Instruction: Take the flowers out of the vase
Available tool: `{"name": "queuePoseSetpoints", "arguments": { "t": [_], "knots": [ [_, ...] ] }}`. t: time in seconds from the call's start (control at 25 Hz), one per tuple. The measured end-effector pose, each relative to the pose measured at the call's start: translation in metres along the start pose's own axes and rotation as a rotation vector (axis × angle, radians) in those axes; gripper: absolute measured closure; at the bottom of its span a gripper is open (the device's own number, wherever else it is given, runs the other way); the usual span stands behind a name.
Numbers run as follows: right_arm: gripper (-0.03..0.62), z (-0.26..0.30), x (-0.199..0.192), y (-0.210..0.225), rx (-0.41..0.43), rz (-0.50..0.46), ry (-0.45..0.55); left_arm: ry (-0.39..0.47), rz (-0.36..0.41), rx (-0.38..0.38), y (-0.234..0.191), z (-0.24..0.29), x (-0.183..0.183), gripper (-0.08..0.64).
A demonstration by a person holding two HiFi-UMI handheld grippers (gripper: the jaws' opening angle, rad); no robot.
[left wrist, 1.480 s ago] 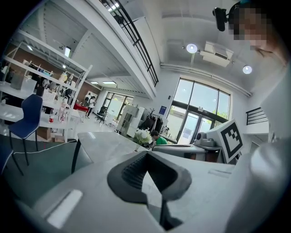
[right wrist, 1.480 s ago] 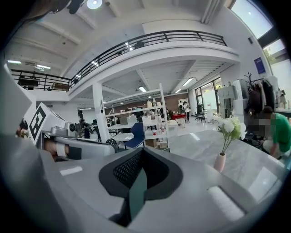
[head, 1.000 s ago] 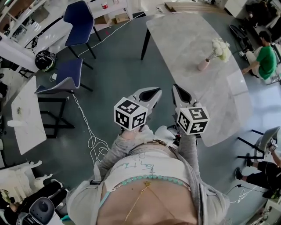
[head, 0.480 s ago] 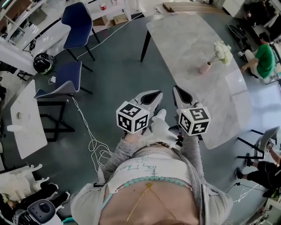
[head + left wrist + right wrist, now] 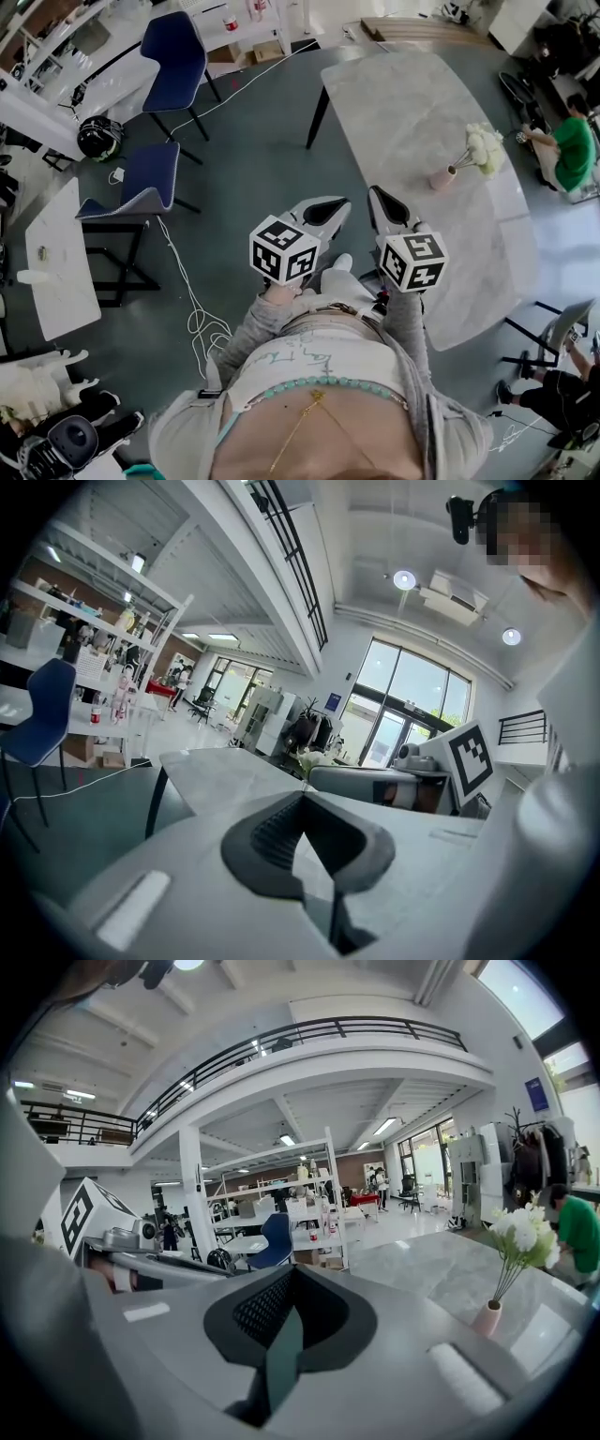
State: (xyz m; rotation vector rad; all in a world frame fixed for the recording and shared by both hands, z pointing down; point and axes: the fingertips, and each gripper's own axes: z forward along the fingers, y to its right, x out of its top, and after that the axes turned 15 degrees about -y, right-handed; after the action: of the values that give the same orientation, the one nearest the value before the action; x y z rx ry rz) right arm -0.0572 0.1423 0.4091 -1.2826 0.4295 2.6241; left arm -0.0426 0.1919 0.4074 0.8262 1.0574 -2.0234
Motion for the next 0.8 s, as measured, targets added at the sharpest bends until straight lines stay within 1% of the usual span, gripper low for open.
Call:
{"name": "queuePoseSetpoints", "arguments": {
  "t": [0.16, 0.4, 0.56, 0.8],
  "knots": [
    [0.566, 0.005, 0.016, 0.027, -0.009, 0.005, 0.008, 0.002, 0.019, -0.021, -0.002, 0.019, 0.023, 0.560],
    [0.566, 0.011, 0.039, 0.059, 0.006, 0.004, 0.017, 0.011, 0.017, -0.007, -0.007, 0.042, 0.054, 0.560],
    [0.566, 0.014, 0.052, 0.077, 0.013, 0.011, 0.046, 0.007, 0.036, 0.003, -0.012, 0.057, 0.069, 0.560],
    [0.566, 0.012, 0.054, 0.101, 0.011, 0.030, 0.063, 0.013, 0.050, 0.011, -0.010, 0.078, 0.083, 0.560]
  ]
}}
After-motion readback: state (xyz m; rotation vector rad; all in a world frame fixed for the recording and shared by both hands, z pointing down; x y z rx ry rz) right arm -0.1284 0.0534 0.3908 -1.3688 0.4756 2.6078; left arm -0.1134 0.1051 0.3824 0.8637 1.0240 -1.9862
